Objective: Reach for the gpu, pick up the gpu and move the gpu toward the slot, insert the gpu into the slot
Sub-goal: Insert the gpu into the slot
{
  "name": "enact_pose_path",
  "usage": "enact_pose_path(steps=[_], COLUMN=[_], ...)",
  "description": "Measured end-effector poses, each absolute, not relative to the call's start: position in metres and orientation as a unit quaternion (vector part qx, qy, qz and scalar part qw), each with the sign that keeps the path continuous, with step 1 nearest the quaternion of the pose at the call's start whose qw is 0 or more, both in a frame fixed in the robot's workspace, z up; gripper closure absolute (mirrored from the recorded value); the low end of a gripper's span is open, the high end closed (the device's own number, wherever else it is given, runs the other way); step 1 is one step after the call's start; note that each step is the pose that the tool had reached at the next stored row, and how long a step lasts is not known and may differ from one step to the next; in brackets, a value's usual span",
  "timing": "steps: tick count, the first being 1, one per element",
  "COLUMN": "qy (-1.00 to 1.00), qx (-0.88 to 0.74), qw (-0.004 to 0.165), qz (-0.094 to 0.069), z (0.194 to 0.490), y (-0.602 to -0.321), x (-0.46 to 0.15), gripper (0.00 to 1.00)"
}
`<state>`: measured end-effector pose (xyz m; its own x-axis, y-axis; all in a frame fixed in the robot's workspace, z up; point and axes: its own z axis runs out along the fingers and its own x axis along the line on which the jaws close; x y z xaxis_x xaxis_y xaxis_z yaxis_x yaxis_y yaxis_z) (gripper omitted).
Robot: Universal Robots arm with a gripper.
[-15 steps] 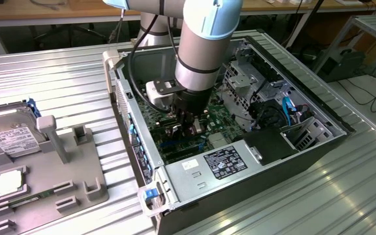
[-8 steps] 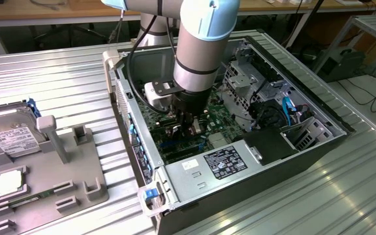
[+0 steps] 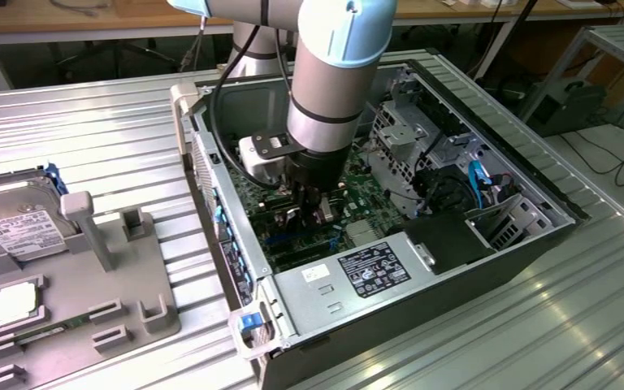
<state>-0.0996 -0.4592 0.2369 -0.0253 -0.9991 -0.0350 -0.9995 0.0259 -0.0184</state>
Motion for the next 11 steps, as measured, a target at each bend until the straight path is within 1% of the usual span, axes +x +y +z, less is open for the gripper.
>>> enact_pose_path(steps=[11], qy=[0.716], qx=[-0.698], qw=[0.019], qz=[0.006], z=[0.2369], y=[-0.4592], x=[-0.0999], gripper=[0.72])
